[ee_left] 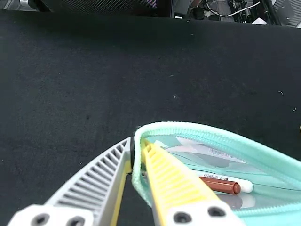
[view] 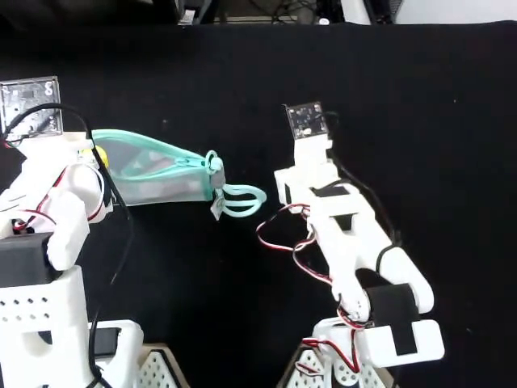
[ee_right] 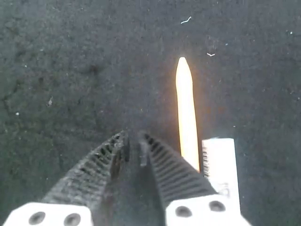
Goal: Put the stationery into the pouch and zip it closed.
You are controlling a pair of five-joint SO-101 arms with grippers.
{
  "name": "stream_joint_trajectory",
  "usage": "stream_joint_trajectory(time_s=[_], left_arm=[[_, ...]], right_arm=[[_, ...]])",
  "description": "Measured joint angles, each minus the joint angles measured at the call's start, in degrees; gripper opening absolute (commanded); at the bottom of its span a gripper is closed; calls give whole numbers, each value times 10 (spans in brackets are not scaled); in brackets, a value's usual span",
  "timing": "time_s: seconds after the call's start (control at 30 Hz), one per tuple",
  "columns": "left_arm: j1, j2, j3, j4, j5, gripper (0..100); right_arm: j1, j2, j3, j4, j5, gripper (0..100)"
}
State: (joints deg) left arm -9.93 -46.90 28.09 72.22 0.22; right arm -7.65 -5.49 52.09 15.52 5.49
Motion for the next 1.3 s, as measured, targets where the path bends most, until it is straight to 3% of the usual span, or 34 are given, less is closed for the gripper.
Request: stream_joint_trajectory(time_s=[0.27, 0.4, 0.8, 0.9, 1.17, 1.3], left_arm=[[0, 0, 0, 0, 0, 31], [0, 0, 0, 0, 0, 31], [0, 0, 0, 0, 0, 31], [0, 0, 0, 0, 0, 30], [0, 0, 0, 0, 0, 30], [0, 0, 0, 0, 0, 30]], right_arm=[[10, 11, -10, 0, 2, 216], [23, 61, -60, 11, 1, 181], [27, 185, -260, 207, 3, 120], [28, 194, -274, 222, 3, 8], [29, 188, -275, 227, 23, 11], [27, 118, -204, 230, 22, 11]])
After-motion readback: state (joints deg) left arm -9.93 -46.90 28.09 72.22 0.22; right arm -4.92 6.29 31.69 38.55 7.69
